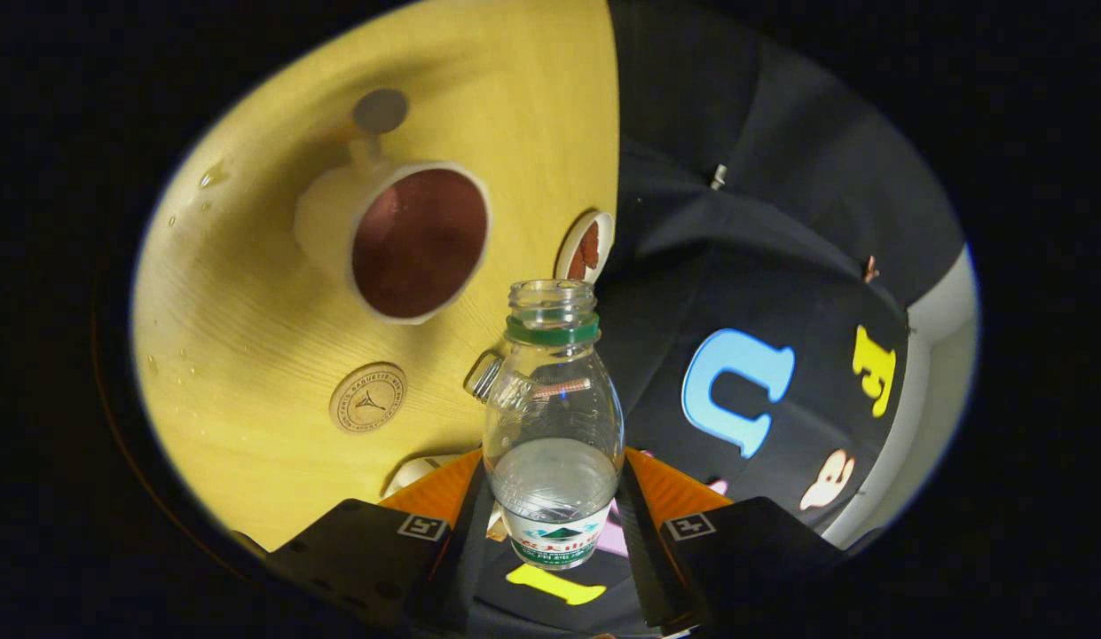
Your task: Take the bottle from table, then pour the juice into the cup, finally place the bottle on the coaster
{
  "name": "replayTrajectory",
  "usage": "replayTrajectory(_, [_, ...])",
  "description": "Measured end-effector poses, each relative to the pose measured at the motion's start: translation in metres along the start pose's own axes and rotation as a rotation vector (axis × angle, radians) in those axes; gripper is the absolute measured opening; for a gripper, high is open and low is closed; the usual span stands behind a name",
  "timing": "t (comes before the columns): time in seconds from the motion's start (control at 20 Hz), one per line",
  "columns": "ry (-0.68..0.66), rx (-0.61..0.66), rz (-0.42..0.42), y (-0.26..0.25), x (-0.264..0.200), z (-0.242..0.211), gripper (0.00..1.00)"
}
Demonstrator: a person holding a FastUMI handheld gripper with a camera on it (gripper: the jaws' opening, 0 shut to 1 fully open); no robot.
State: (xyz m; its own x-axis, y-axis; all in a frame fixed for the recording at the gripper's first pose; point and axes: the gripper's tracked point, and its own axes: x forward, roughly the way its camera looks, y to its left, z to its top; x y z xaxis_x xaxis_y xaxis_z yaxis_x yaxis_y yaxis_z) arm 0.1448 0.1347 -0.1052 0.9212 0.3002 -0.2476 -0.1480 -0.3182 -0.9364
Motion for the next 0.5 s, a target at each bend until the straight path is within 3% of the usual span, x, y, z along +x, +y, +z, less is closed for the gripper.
replayTrajectory(0.5, [0.168, 0.750, 0.034, -0.019, -0.037, -0.059, 0.73])
